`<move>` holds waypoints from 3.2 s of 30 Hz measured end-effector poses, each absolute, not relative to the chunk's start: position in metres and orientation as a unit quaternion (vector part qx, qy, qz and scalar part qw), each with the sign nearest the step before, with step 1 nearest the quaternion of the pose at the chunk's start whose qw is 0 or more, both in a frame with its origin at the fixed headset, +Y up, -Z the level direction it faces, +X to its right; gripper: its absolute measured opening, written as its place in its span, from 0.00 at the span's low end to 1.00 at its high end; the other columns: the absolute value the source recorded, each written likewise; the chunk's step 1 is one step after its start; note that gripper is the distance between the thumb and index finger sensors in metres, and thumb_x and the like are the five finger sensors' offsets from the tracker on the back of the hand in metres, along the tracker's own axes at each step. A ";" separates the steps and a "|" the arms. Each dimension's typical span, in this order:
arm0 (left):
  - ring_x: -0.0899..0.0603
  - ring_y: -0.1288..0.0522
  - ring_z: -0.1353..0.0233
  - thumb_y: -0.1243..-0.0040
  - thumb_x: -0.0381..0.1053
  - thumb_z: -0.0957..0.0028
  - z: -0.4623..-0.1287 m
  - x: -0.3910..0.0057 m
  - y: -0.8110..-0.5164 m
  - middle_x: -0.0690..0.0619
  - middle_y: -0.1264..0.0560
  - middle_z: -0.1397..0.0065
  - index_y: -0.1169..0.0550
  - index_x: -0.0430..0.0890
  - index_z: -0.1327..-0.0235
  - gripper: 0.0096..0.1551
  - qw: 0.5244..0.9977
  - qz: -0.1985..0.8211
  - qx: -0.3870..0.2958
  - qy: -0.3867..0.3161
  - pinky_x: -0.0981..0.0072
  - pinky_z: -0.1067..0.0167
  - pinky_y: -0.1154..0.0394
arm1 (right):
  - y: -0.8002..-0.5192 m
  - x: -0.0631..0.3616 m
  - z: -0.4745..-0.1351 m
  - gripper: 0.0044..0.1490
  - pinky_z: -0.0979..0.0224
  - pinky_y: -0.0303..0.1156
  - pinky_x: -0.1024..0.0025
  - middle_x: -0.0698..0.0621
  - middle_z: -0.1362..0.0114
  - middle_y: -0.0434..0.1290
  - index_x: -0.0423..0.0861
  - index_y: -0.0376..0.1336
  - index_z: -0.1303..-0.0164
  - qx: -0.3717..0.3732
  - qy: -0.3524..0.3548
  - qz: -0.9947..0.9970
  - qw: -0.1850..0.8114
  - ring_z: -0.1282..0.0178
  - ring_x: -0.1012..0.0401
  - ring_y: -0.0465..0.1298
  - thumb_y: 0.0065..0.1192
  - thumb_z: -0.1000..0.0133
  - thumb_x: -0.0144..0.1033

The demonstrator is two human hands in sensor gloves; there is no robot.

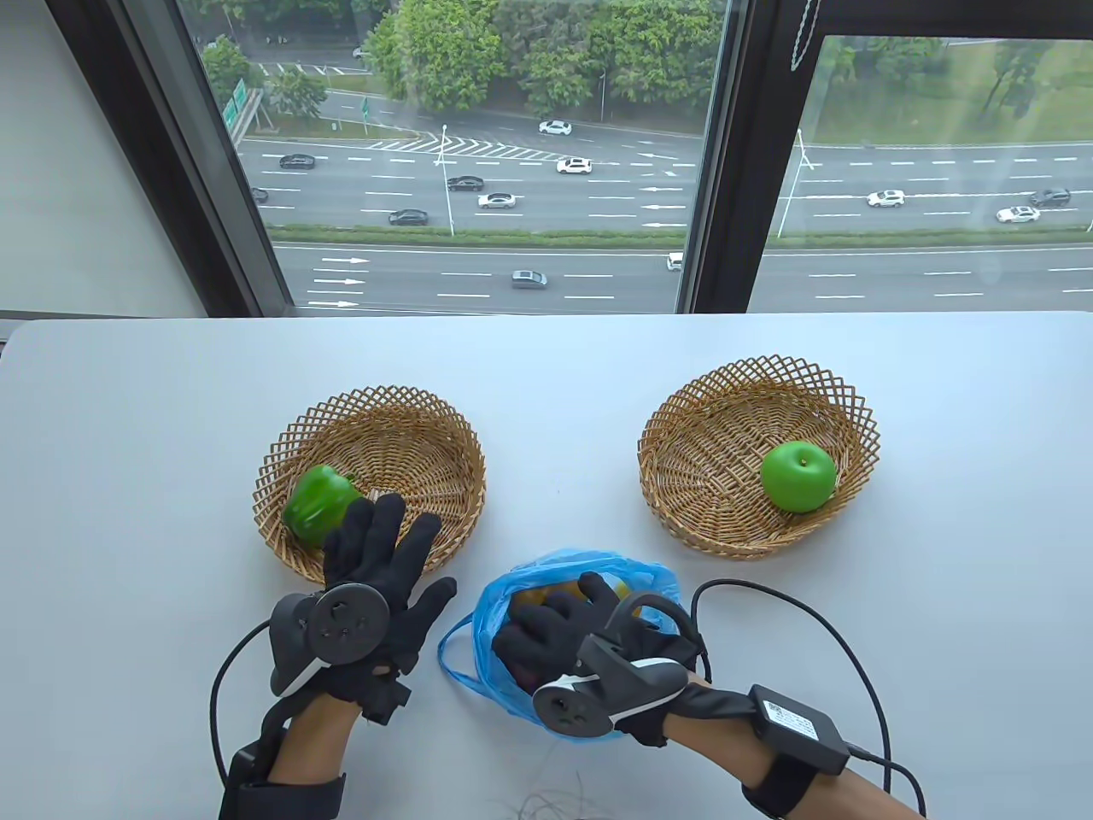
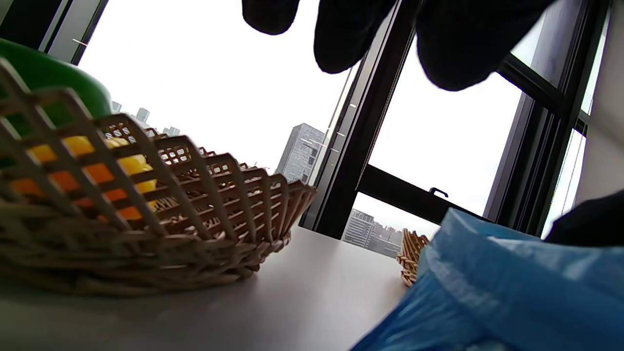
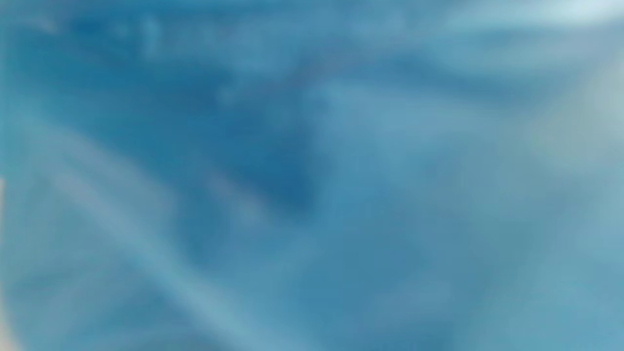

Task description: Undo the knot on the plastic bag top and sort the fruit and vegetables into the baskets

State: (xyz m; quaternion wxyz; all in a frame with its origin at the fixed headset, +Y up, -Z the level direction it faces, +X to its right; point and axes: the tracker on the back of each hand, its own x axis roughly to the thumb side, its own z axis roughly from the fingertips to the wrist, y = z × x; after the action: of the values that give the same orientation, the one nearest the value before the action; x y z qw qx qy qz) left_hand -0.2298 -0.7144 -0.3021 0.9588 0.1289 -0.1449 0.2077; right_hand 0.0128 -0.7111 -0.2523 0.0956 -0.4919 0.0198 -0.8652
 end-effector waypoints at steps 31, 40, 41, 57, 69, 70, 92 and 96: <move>0.31 0.62 0.18 0.42 0.66 0.49 -0.301 -0.230 -0.712 0.42 0.49 0.12 0.35 0.53 0.18 0.45 0.960 0.206 0.123 -0.143 0.32 0.29 0.60 | -0.661 0.028 -0.250 0.66 0.28 0.63 0.28 0.35 0.16 0.59 0.34 0.45 0.11 -0.448 0.038 -0.890 0.077 0.26 0.35 0.72 0.72 0.46 0.61; 0.31 0.61 0.18 0.42 0.66 0.49 -0.301 -0.229 -0.712 0.42 0.49 0.12 0.35 0.53 0.18 0.45 0.962 0.204 0.117 -0.140 0.32 0.29 0.59 | -0.619 0.061 -0.265 0.59 0.27 0.64 0.30 0.35 0.14 0.57 0.43 0.48 0.11 -0.396 0.096 -0.912 0.045 0.24 0.34 0.70 0.72 0.45 0.59; 0.31 0.61 0.18 0.42 0.66 0.49 -0.301 -0.229 -0.712 0.41 0.49 0.12 0.35 0.53 0.18 0.45 0.962 0.204 0.117 -0.140 0.32 0.29 0.59 | -0.614 0.067 -0.269 0.59 0.27 0.64 0.30 0.34 0.14 0.57 0.44 0.48 0.11 -0.384 0.103 -0.917 0.041 0.24 0.34 0.69 0.72 0.45 0.59; 0.31 0.59 0.17 0.42 0.66 0.49 -0.302 -0.229 -0.712 0.42 0.48 0.12 0.40 0.53 0.16 0.47 0.962 0.205 0.117 -0.140 0.31 0.29 0.58 | -0.597 0.153 -0.328 0.53 0.25 0.62 0.30 0.37 0.13 0.57 0.50 0.51 0.12 -0.232 0.150 -0.961 0.011 0.22 0.33 0.67 0.74 0.44 0.54; 0.31 0.59 0.18 0.42 0.66 0.49 -0.302 -0.229 -0.712 0.42 0.48 0.12 0.39 0.48 0.17 0.48 0.961 0.206 0.117 -0.140 0.31 0.29 0.58 | -0.642 0.209 -0.378 0.53 0.26 0.63 0.31 0.36 0.13 0.55 0.48 0.51 0.12 -0.134 0.110 -0.985 -0.003 0.22 0.32 0.66 0.72 0.43 0.52; 0.31 0.59 0.17 0.42 0.66 0.49 -0.302 -0.229 -0.712 0.42 0.49 0.12 0.38 0.48 0.17 0.48 0.961 0.207 0.117 -0.141 0.31 0.29 0.58 | -0.646 0.213 -0.380 0.53 0.26 0.63 0.31 0.36 0.13 0.55 0.48 0.51 0.12 -0.128 0.107 -0.986 -0.003 0.21 0.32 0.66 0.72 0.43 0.52; 0.31 0.60 0.18 0.42 0.66 0.49 -0.302 -0.230 -0.711 0.42 0.48 0.12 0.37 0.45 0.18 0.48 0.961 0.207 0.117 -0.139 0.31 0.29 0.58 | -0.694 0.247 -0.403 0.53 0.26 0.63 0.31 0.39 0.12 0.54 0.47 0.50 0.12 -0.066 0.063 -0.996 0.023 0.20 0.32 0.64 0.72 0.43 0.51; 0.31 0.60 0.18 0.42 0.66 0.49 -0.302 -0.231 -0.711 0.42 0.49 0.12 0.36 0.46 0.18 0.48 0.961 0.207 0.120 -0.138 0.31 0.29 0.58 | -0.701 0.250 -0.406 0.52 0.26 0.63 0.30 0.37 0.12 0.53 0.47 0.49 0.12 -0.063 0.049 -0.997 0.021 0.20 0.31 0.63 0.72 0.42 0.48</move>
State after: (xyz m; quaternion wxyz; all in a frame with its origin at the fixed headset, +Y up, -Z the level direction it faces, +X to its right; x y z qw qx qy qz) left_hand -0.2307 -0.7110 -0.3015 0.9611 0.1198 -0.1381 0.2071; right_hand 0.2498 -0.7013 -0.4059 0.0208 -0.0629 0.0491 -0.9966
